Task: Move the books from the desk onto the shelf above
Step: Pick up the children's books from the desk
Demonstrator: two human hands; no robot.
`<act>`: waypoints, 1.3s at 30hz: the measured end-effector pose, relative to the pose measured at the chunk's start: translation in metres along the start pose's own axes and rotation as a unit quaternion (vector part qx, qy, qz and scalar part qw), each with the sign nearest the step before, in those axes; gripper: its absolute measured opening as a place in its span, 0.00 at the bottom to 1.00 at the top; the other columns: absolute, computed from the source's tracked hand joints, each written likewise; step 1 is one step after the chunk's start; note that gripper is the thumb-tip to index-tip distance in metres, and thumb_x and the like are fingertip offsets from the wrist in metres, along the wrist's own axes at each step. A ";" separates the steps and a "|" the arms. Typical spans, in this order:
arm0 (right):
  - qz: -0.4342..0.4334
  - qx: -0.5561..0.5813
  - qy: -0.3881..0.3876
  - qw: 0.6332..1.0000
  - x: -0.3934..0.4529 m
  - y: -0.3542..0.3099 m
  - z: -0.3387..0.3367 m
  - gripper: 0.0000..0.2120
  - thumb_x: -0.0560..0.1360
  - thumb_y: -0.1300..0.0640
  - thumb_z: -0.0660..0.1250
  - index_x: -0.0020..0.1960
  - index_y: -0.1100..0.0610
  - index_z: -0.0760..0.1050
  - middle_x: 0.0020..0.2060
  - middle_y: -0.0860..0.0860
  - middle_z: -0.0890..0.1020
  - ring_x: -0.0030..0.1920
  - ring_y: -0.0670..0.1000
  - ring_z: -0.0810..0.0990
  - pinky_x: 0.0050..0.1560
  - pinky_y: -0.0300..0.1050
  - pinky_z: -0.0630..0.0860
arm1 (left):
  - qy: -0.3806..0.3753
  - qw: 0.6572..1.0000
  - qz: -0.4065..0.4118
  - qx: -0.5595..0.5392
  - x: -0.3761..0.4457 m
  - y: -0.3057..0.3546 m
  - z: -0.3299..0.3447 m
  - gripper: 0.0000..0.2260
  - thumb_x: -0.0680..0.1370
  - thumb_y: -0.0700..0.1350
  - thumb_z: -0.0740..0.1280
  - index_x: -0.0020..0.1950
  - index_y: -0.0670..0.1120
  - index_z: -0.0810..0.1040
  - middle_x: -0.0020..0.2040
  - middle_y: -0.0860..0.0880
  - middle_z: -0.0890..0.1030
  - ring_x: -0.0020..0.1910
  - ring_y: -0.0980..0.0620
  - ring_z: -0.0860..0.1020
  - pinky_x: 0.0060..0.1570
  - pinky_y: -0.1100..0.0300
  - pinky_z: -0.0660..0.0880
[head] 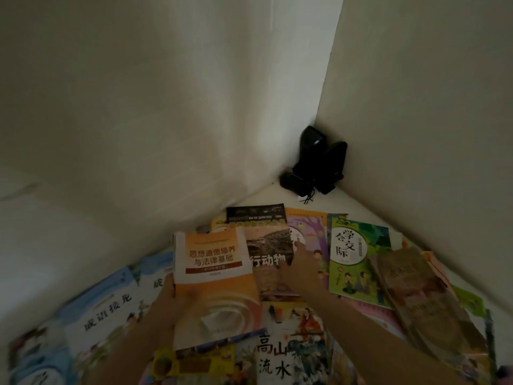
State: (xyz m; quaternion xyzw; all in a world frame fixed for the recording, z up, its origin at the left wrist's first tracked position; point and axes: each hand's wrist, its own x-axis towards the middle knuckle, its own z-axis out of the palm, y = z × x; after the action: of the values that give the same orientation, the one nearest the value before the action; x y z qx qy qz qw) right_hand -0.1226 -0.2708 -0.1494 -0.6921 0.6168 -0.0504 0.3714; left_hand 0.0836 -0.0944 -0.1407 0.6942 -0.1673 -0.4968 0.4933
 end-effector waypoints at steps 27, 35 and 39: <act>-0.003 0.342 -0.035 0.939 -0.041 0.060 -0.045 0.17 0.80 0.59 0.61 0.68 0.55 0.70 0.55 0.56 0.82 0.52 0.59 0.81 0.52 0.60 0.80 | -0.131 0.978 0.015 -0.161 -0.027 0.053 0.052 0.26 0.71 0.37 0.71 0.66 0.56 0.73 0.59 0.46 0.82 0.57 0.41 0.80 0.53 0.39 0.78; 0.110 0.451 -0.156 0.872 -0.053 0.081 -0.044 0.18 0.77 0.46 0.65 0.60 0.56 0.77 0.56 0.55 0.83 0.55 0.58 0.82 0.57 0.59 0.78 | -0.120 0.988 0.058 0.074 0.017 0.018 0.137 0.36 0.75 0.29 0.66 0.69 0.62 0.58 0.63 0.59 0.71 0.65 0.51 0.71 0.62 0.50 0.75; 0.085 0.340 -0.094 0.932 -0.049 0.092 -0.034 0.22 0.73 0.51 0.72 0.63 0.55 0.70 0.57 0.50 0.78 0.58 0.55 0.79 0.58 0.57 0.78 | -0.085 0.951 0.099 0.281 0.042 0.003 0.139 0.34 0.73 0.47 0.67 0.71 0.68 0.54 0.62 0.57 0.76 0.62 0.45 0.75 0.55 0.46 0.78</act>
State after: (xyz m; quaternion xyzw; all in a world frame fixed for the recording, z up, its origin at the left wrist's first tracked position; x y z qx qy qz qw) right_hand -0.2274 -0.2385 -0.1593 -0.4709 0.5820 -0.1596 0.6434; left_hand -0.0154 -0.1985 -0.1633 0.7395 -0.4097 -0.4356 0.3090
